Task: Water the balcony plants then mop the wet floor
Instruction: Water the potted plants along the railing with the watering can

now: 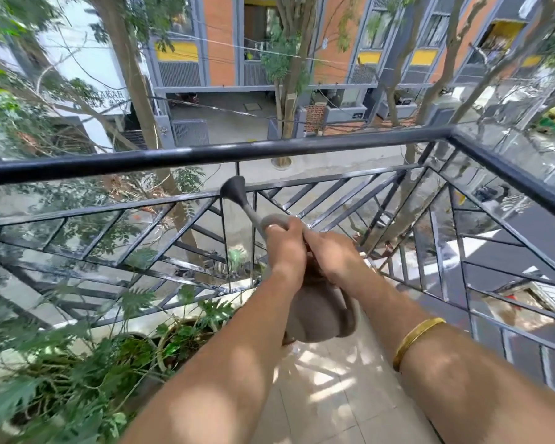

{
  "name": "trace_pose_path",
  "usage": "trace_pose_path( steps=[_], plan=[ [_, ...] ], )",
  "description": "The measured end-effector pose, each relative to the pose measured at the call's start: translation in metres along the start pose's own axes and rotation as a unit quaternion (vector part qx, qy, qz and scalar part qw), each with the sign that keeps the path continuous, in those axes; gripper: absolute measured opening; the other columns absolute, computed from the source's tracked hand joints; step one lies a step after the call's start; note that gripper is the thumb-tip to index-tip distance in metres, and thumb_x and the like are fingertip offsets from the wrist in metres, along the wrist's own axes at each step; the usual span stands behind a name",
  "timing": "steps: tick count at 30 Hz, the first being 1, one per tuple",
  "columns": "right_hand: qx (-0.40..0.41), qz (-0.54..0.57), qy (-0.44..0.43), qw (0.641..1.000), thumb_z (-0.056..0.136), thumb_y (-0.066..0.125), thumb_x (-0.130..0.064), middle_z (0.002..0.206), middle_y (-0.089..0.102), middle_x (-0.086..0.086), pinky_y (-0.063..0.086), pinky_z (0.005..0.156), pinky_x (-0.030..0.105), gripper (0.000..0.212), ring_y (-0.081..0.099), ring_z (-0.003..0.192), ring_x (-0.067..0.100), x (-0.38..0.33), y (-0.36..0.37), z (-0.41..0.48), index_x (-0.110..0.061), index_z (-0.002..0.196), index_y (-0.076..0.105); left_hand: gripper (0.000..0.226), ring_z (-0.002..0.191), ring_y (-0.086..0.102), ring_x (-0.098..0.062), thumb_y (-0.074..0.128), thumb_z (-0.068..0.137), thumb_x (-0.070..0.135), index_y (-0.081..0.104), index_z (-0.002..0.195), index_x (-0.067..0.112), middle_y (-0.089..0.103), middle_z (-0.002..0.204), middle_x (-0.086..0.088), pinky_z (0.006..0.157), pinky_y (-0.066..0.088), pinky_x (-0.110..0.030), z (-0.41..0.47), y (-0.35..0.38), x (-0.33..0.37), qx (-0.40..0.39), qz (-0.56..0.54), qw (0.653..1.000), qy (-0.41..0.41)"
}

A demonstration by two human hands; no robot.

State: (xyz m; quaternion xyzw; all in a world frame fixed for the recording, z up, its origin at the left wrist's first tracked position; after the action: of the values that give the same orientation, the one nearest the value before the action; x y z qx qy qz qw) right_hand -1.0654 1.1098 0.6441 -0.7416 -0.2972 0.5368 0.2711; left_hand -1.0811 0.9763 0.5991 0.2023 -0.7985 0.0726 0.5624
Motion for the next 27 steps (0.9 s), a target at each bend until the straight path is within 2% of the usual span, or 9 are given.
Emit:
trace_pose_path(
  steps=[3,6,10,13,17,19,22,25,27],
  plan=[
    [0.014,-0.031,-0.007,0.999,0.097,0.042,-0.069,0.096,0.075,0.011,0.046,0.070,0.037,0.064,0.067,0.088,0.032,-0.005,-0.004,-0.003,-0.015,0.086,0.074,0.028,0.074,0.069,-0.023,0.053,0.098,0.036,0.065,0.088,0.012,0.069,0.078,-0.005,0.070,0.056,-0.031,-0.006,-0.003,-0.002,-0.007,-0.017,1.000,-0.022],
    [0.015,-0.076,-0.007,0.997,0.097,0.049,-0.063,0.083,0.073,0.009,0.049,0.063,0.033,0.057,0.068,0.074,0.026,-0.011,-0.004,-0.008,-0.013,0.079,0.071,0.026,0.083,0.070,-0.027,0.051,0.099,0.036,0.062,0.085,0.018,0.068,0.081,-0.005,0.079,0.057,-0.035,-0.015,-0.012,-0.014,0.000,-0.067,0.996,-0.060],
    [-0.017,-0.108,0.025,0.994,0.087,0.056,-0.066,0.080,0.078,0.010,0.066,0.072,0.042,0.059,0.076,0.069,0.031,-0.008,0.006,-0.012,-0.011,0.081,0.075,0.032,0.076,0.069,-0.027,0.051,0.095,0.043,0.064,0.085,0.015,0.068,0.078,-0.008,0.070,0.058,-0.033,-0.028,-0.018,-0.043,-0.002,-0.107,0.987,-0.122],
    [-0.024,-0.189,0.014,0.982,0.079,0.048,-0.074,0.084,0.071,0.011,0.053,0.068,0.036,0.068,0.063,0.068,0.025,-0.011,0.008,-0.018,-0.011,0.090,0.073,0.043,0.080,0.074,-0.034,0.048,0.091,0.047,0.070,0.090,0.010,0.076,0.085,-0.016,0.078,0.062,-0.044,-0.037,-0.018,-0.058,-0.022,-0.134,0.980,-0.148],
    [-0.016,-0.254,-0.046,0.966,0.094,0.050,-0.068,0.096,0.073,0.014,0.052,0.077,0.039,0.059,0.066,0.086,0.033,-0.021,0.017,-0.023,-0.011,0.088,0.067,0.033,0.054,0.065,-0.024,0.052,0.088,0.041,0.069,0.080,0.013,0.065,0.060,-0.004,0.059,0.054,-0.031,-0.045,-0.027,-0.072,-0.012,-0.155,0.969,-0.194],
    [-0.018,-0.286,-0.062,0.956,0.099,0.051,-0.060,0.101,0.074,0.014,0.055,0.080,0.041,0.051,0.071,0.094,0.036,-0.025,0.025,-0.024,-0.013,0.090,0.068,0.038,0.058,0.065,-0.025,0.056,0.078,0.046,0.073,0.086,0.012,0.064,0.060,-0.005,0.063,0.056,-0.034,-0.041,-0.032,-0.081,0.008,-0.165,0.963,-0.212],
    [0.003,-0.293,-0.052,0.955,0.090,0.055,-0.061,0.089,0.069,0.008,0.055,0.076,0.039,0.048,0.067,0.086,0.032,-0.035,0.030,-0.024,-0.016,0.083,0.069,0.039,0.071,0.067,-0.030,0.056,0.069,0.046,0.069,0.085,0.013,0.066,0.072,-0.013,0.073,0.057,-0.044,-0.017,-0.025,-0.110,-0.004,-0.186,0.959,-0.212],
    [-0.008,-0.310,-0.047,0.949,0.089,0.053,-0.061,0.090,0.066,0.007,0.052,0.075,0.040,0.047,0.063,0.085,0.032,-0.040,0.041,-0.019,-0.016,0.081,0.063,0.044,0.076,0.067,-0.034,0.057,0.063,0.052,0.071,0.078,0.013,0.066,0.077,-0.018,0.080,0.057,-0.053,-0.005,-0.023,-0.120,-0.017,-0.191,0.959,-0.210],
    [-0.012,-0.324,-0.055,0.944,0.089,0.052,-0.063,0.090,0.063,0.007,0.052,0.078,0.042,0.048,0.061,0.086,0.032,-0.046,0.047,-0.016,-0.017,0.076,0.056,0.038,0.070,0.063,-0.030,0.056,0.068,0.050,0.069,0.065,0.014,0.064,0.069,-0.013,0.073,0.055,-0.044,-0.013,-0.033,-0.111,-0.016,-0.190,0.959,-0.209]
  ],
)
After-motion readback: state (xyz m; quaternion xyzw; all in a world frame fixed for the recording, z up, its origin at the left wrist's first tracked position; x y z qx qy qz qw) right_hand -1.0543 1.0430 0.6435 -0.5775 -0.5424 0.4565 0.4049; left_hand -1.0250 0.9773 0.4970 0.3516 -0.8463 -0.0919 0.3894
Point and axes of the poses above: each hand's wrist, its own z-axis towards the middle knuckle, its own y-axis out of the palm, x = y × z, the point moved 10 cm from there along z, towards the middle knuckle
